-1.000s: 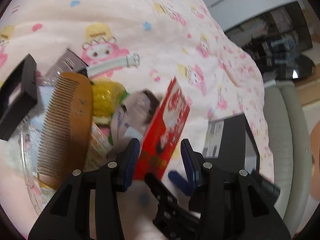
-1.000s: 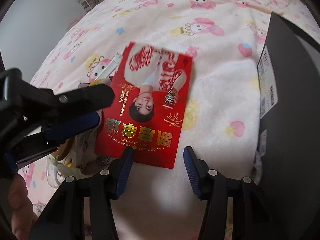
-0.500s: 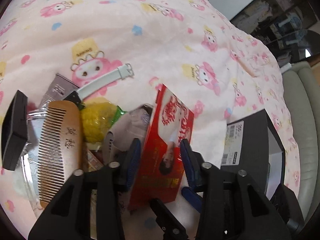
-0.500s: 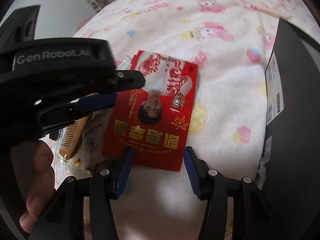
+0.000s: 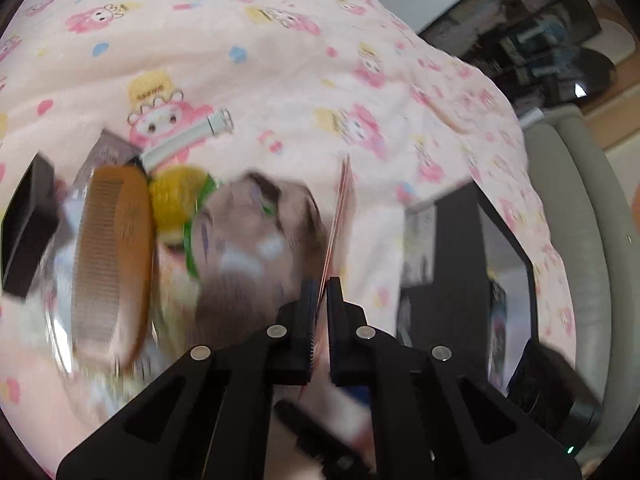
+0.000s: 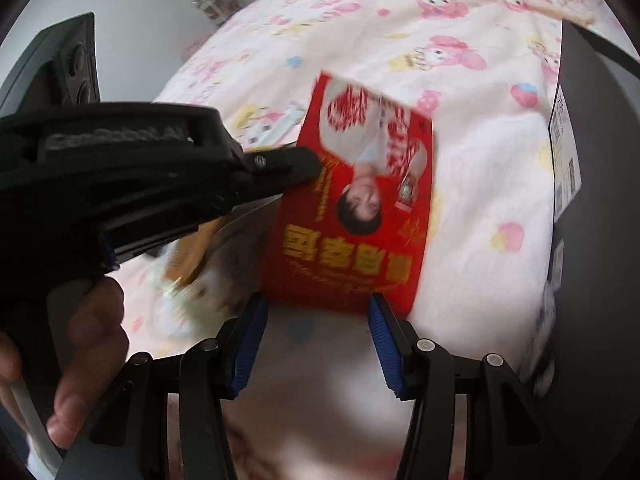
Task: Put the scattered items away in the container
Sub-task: 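Grasp the red card edge with the left gripper and lift it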
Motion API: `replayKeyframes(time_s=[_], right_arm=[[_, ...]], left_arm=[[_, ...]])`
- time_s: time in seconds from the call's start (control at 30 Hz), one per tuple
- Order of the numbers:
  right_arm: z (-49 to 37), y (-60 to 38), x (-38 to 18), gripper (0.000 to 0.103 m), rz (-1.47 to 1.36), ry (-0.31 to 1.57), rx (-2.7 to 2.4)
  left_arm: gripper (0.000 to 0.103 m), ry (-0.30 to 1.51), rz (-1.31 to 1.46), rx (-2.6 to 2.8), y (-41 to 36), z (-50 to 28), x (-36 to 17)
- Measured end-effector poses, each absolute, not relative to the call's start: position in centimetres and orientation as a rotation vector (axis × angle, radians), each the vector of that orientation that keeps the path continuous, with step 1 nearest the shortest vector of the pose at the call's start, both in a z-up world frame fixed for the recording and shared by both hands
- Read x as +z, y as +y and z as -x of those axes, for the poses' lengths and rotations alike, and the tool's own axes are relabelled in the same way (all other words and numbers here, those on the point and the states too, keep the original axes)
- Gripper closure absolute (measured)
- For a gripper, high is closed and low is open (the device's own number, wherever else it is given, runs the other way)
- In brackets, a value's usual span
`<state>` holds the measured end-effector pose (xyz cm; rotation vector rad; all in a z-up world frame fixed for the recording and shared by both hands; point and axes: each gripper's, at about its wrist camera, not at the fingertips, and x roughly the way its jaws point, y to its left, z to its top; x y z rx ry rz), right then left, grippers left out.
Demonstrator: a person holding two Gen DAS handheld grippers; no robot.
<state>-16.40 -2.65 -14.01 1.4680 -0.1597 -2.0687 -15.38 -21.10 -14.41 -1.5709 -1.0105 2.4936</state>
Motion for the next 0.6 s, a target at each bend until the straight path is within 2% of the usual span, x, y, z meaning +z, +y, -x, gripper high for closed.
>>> replayKeyframes(time_s=[0.07,0.23,0.3,0.43,0.6], right_arm=[[15.0,-1.6,-13.2,0.055,-1.451,-0.169,-2.1],[13.8,-0.3,-13.8,0.055,-1.513,-0.19,-2.125],[13.7,0.1,-13.8,0.055,-1.519,-0.209,-2.131],[13.7,1.0,-13.2,0.055,-1.508,-0.242,-2.163],[14.0,3.4,-12.5,0.055,-1.512,-0.24,-2.198]], left_arm=[[0.1,-1.046,1.619,2.384,-20.4,14.3,-15.2],[0.098,-1.004,1.719,2.343,-19.4,15.1,-16.4],[0.095,-1.067,1.748,2.334,-20.1,15.6,-17.2],[0.103,-1.08,1.735,2.328,-20.5,15.6,-17.5],[0.103,-1.014,1.665,2.358,-19.8,12.8,-15.0]])
